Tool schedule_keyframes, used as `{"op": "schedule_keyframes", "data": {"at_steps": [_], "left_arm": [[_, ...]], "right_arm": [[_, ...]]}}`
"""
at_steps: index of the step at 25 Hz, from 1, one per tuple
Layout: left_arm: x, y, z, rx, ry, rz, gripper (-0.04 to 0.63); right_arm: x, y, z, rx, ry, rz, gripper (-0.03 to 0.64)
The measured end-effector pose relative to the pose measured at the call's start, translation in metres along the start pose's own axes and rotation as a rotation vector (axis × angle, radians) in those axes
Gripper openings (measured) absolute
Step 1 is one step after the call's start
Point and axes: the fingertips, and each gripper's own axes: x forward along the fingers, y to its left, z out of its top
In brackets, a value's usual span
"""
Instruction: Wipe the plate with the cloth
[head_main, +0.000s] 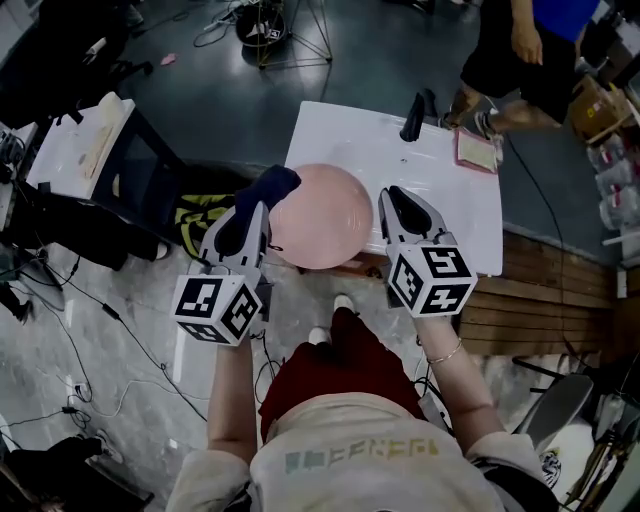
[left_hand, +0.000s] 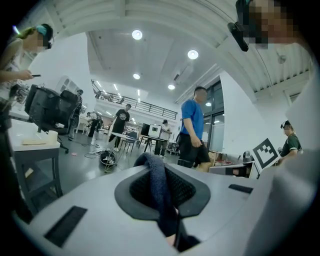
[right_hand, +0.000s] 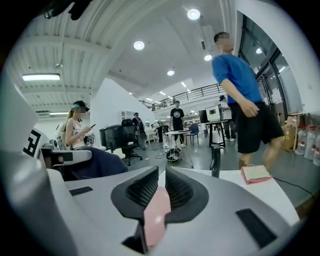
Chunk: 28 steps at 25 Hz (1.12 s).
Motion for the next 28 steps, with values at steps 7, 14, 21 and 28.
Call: {"op": "schedule_keyframes", "data": {"at_steps": [7, 14, 21, 28], "left_arm": [[-0.039, -0.001, -0.006, 0.004, -0.002, 0.026, 0.041], [-0.065, -0.002, -0.018, 0.009, 0.004, 0.045, 0.041], [-0.083, -0.008, -0.032, 0.000, 0.019, 0.050, 0.041], [-0.093, -0.023, -0.049, 0.016, 0.053, 0.044, 0.041]], "right_arm": [[-0.032, 0.025, -0.006, 0.000, -0.022, 0.024, 0.061], [-0.061, 0.037, -0.016, -0.022, -0.027, 0.016, 0.038], [-0.081, 0.050, -0.040, -0.036, 0.013, 0.020, 0.037], [-0.098, 0.060, -0.061, -0.023, 0.029, 0.036, 0.037]]}}
